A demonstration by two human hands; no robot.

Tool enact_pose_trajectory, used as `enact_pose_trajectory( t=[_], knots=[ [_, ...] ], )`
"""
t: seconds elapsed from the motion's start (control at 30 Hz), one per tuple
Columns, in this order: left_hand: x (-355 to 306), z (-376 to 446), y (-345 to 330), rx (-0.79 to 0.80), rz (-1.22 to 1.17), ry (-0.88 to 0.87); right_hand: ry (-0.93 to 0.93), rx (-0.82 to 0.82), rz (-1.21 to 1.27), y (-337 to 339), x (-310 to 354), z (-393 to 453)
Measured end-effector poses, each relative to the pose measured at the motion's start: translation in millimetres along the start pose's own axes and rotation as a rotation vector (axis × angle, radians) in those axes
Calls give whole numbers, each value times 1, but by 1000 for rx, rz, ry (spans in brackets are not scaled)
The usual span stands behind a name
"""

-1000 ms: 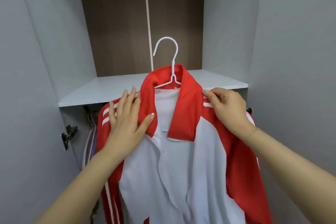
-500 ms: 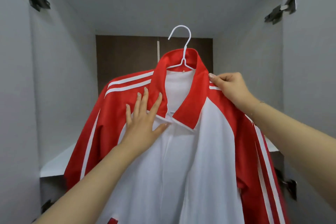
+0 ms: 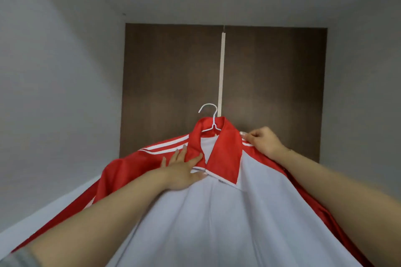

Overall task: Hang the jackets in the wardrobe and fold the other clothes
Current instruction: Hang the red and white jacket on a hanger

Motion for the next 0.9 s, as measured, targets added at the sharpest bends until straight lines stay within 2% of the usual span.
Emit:
enact_pose_trajectory(
  t=[0.07,0.17,0.33,0.47,0.57,0.67,0.73,0.8,0.9],
  knots=[
    [14,6,-33,137,24,42,-1,102,-56,-37,-20,5],
    [22,7,-58,209,53,77,8,220,-118,-72,-36,3],
    [26,8,-64,219,49,89,-38,298,-178,-79,-33,-14],
    [24,-2,-62,246,28,114,-41,430,-540,-67,-1,-47],
    [20,-23,-48,219,78,176,45,482,-631,-53,39,-92],
    [-1,-57,-24,131,154,159,-52,714,-661,-53,55,-152],
    [-27,-87,-15,165,150,64,-112,843,-620,-56,69,-194],
    [-52,-124,-10,220,125,-6,-122,836,-640,-55,84,-225],
    [-81,-183,-2,193,91,-79,-89,685,-719,-48,106,-259]
  ],
)
Point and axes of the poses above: each hand's wrist, its own z-axis towards the middle knuckle, its own y-axis out of the back of the hand, x = y × z, the point moved 9 cm from there along z, towards the middle knuckle, and after that the axes turned 10 degrees about x, right-handed, at the moved point
